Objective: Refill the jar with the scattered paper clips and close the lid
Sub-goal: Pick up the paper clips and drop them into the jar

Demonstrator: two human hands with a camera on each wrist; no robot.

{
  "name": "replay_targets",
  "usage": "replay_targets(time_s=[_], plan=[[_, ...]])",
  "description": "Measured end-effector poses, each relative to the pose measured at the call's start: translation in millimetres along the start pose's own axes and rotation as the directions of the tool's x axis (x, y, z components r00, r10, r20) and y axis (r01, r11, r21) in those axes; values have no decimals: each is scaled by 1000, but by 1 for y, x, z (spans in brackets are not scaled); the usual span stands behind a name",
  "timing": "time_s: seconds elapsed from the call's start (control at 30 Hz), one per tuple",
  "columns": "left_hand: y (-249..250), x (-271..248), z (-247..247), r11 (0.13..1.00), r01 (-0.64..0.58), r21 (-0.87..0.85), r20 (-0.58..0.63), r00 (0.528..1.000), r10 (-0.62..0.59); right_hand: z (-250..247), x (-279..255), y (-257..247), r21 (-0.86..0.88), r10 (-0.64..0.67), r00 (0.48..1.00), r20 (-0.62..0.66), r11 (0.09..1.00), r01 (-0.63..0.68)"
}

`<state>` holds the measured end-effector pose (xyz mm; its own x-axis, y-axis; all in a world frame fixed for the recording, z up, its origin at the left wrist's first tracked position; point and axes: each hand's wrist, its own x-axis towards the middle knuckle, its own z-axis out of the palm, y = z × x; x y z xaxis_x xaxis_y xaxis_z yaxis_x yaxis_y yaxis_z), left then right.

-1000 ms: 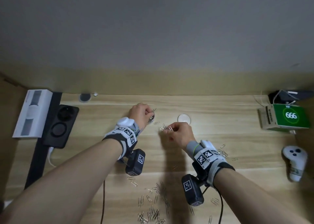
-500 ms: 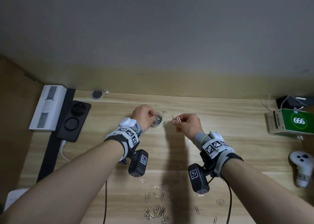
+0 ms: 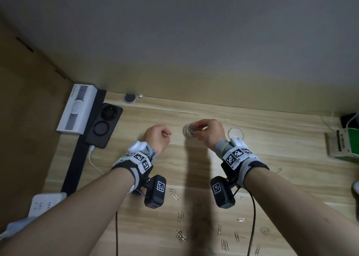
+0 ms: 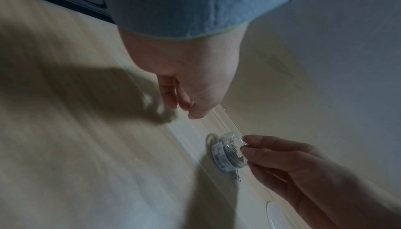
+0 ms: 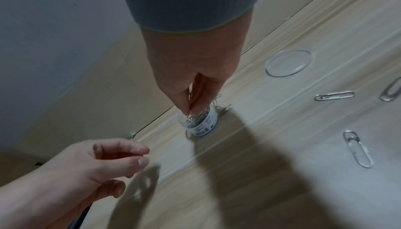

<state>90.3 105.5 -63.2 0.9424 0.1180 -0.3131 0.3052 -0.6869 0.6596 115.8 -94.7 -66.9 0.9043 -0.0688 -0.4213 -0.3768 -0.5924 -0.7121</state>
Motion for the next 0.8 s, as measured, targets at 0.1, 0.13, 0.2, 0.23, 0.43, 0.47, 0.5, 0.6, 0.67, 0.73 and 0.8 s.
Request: replay_targets(time_s=[0.1,0.13,0.2,0.23,0.43,0.47,0.5,0.6,0.67,0.73,0.8], plan=[[-1,-5,2,1000,12,-4,17,1000,-12,-4,-6,1,54,-32,999,-19,998,33],[-1,-6,2,1000,12,-3,19,1000,-12,-6,-7,2,61,-33,999,-29,998,35],[2,-12,2,1000,-5,-6,30,1000,5,-10,-15,8,75,-21,998,-51,997,25],[3,-16,2,1000,-21,-10,34,999,22,-14,-20,11,79,-19,998,-57,997,23],[-3,-46,8,997,-73,15,75,995,72,-33,-70,37,113,20,994,-104,994,-8],[-6,-55,10,997,-77,32,104,992,73,-35,-84,40,109,33,993,-113,994,-21],[-10,-64,15,995,-82,60,138,988,73,-36,-97,48,93,49,991,-124,995,-37],[-28,-91,30,980,-95,174,225,973,54,-36,-132,79,81,115,985,-130,991,-105],[-39,-114,43,957,-163,240,269,959,96,-36,-158,103,86,167,979,-120,984,-157],[-48,-138,57,943,-210,258,305,944,127,-37,-181,125,83,214,965,-148,975,-204],[-52,-160,71,931,-219,291,328,937,118,-36,-204,145,97,271,944,-189,962,-257]])
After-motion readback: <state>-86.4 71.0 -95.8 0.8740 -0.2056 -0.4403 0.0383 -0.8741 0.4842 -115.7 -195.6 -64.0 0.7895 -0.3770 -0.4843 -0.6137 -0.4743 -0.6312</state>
